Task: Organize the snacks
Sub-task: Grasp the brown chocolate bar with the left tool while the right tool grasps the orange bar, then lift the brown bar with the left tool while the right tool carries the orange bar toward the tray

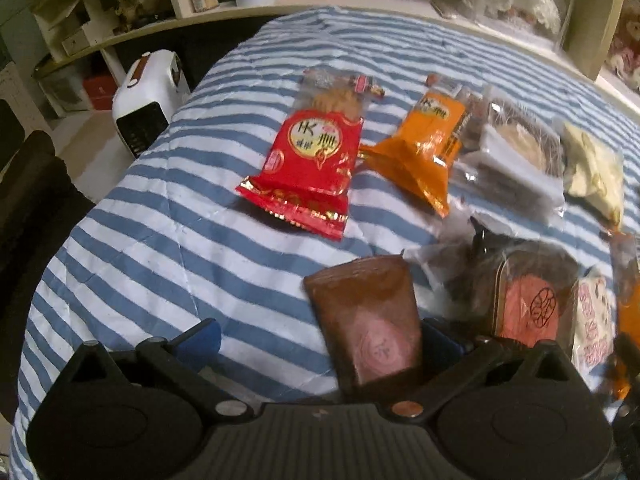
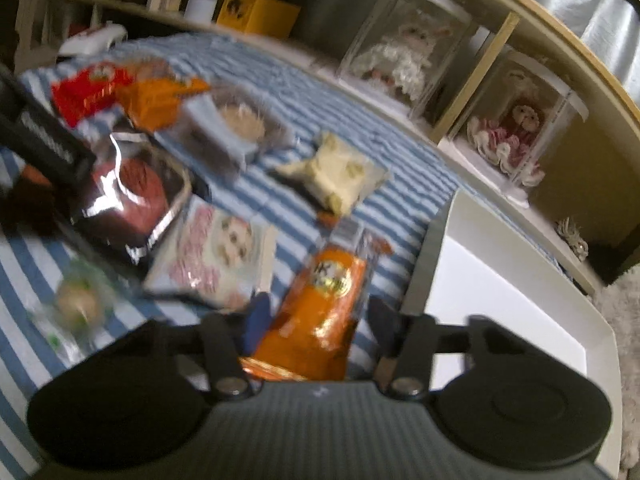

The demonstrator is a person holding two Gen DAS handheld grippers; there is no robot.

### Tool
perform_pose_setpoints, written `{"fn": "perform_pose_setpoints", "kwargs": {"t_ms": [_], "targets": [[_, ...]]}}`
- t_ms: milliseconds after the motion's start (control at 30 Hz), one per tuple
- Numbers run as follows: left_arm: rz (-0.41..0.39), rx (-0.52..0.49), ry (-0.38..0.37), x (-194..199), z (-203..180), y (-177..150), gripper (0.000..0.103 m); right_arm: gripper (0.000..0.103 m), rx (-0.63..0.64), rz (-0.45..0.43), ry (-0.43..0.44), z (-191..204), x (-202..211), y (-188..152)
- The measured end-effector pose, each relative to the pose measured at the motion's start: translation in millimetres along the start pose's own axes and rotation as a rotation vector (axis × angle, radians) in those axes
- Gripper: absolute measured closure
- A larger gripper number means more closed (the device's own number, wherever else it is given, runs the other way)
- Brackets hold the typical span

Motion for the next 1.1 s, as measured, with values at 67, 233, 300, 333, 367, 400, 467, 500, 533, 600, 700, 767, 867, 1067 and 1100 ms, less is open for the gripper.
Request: {"fn": "perform_pose_setpoints", "kwargs": {"t_ms": [67,233,300,333,367,400,467,500,533,600,700,767,867,1067,1100], "targets": [[0.012,-0.016,-0.012,-0.9,3.5,0.0,0.000,0.055,0.004,-0.011,0.002,-0.9,1.3,-3.4],[0.031,-0.038,-0.033,-1.0,12.1,0.2,0.000,0.058,-0.009,-0.007,0.066,-6.4,16.9,-9.4],[0.036,-0.059,-0.043,-0.5,15.0,-1.2,0.000,0.058,-0.039,0.020,0.116,-10.5,25.6,-13.0],[0.038,-0.067,-0.046,-0.1,15.6,-2.2,0.000,0.059,-0.058,0.033,0.142,-13.5,27.9,-14.3],[0.041,-0.073,-0.049,0.8,17.6,-2.7,0.000,0.059,-0.082,0.047,0.169,-16.5,30.9,-15.9],[0.043,-0.073,-0.052,1.8,19.1,-3.3,0.000,0.059,-0.106,0.062,0.196,-16.8,37.1,-20.7],[0.046,-0.075,-0.060,2.8,24.5,-3.3,0.000,0.059,-0.148,0.096,0.249,-21.0,45.8,-28.1],[0.047,-0.076,-0.062,3.7,26.5,-4.1,0.001,0.059,-0.157,0.109,0.265,-21.7,49.8,-31.6],[0.047,-0.077,-0.061,4.5,27.6,-5.1,0.002,0.059,-0.162,0.123,0.286,-22.0,55.0,-35.9],[0.047,-0.083,-0.065,6.2,28.6,-6.4,0.002,0.059,-0.172,0.151,0.333,-21.2,64.2,-44.7],[0.044,-0.103,-0.086,9.4,25.1,-6.7,0.014,0.058,-0.174,0.206,0.420,-15.1,76.0,-60.6],[0.039,-0.116,-0.091,11.6,20.8,-5.5,0.020,0.058,-0.176,0.232,0.457,-8.6,81.6,-73.4],[0.027,-0.140,-0.100,12.7,13.0,-3.7,0.030,0.049,-0.233,0.259,0.504,-5.3,86.4,-89.7],[0.015,-0.226,-0.055,11.5,-3.2,-5.0,0.038,0.029,-0.351,0.299,0.513,-7.0,74.7,-87.4],[0.017,-0.233,-0.047,11.4,-5.7,-5.2,0.038,0.029,-0.352,0.295,0.509,-6.4,69.2,-85.4]]}}
Point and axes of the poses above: each gripper's, at about its wrist camera, not at the fingertips, and x roughly against the way its jaws point, z to its left, y to its top, the point moved 1 cm from there along -x, roughly the way its jaws point, and after that the axes turned 12 degrees about z, right-handed, at the moved point
